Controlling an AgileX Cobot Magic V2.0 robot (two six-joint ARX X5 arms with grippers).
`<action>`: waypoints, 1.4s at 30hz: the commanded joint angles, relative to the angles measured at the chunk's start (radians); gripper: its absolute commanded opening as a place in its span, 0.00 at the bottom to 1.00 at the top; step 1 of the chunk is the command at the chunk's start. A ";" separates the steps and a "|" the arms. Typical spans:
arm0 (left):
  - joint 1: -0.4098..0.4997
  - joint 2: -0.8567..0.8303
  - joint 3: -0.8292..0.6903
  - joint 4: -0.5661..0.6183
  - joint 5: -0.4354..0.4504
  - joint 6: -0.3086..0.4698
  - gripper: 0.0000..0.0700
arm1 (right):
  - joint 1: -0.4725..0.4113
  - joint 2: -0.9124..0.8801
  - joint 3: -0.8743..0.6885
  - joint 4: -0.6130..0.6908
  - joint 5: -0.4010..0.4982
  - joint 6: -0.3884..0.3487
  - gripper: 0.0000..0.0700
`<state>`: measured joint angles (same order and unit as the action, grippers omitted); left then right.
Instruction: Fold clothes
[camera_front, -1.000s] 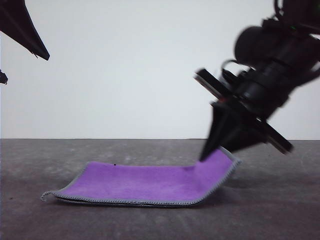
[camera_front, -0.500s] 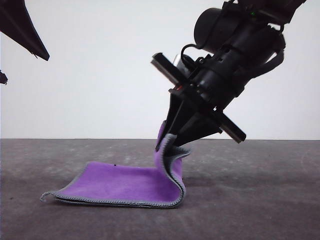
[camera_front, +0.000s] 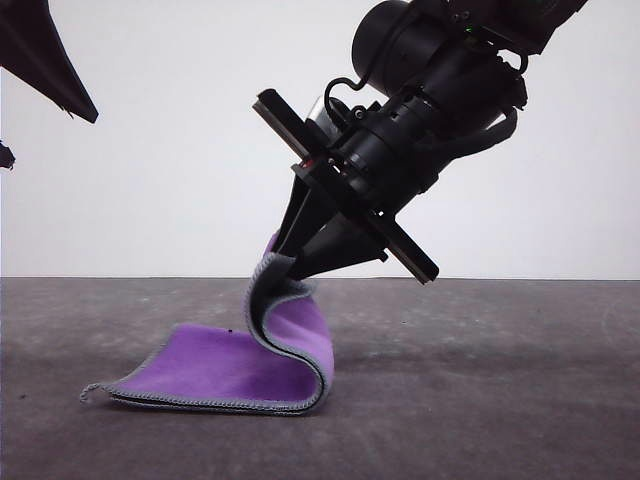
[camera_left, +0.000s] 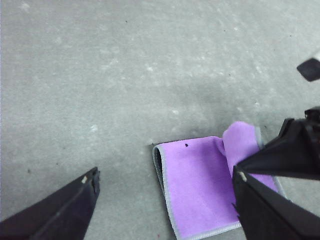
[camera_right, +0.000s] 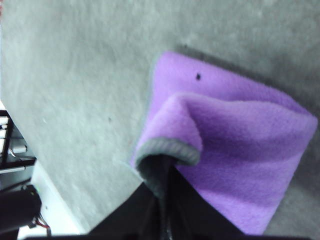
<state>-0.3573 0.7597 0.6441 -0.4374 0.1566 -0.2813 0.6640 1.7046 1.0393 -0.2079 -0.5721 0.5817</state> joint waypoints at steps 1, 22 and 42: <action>-0.002 0.003 0.002 0.006 0.001 0.008 0.73 | 0.010 0.023 0.023 0.013 0.000 0.017 0.00; -0.002 0.003 0.002 0.007 0.001 0.008 0.73 | 0.037 0.061 0.023 0.073 -0.006 0.044 0.00; -0.002 -0.006 0.002 0.006 0.001 0.008 0.73 | 0.054 0.087 0.023 0.180 -0.007 0.089 0.37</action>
<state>-0.3573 0.7534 0.6441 -0.4376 0.1566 -0.2813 0.7072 1.7699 1.0447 -0.0375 -0.5759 0.6590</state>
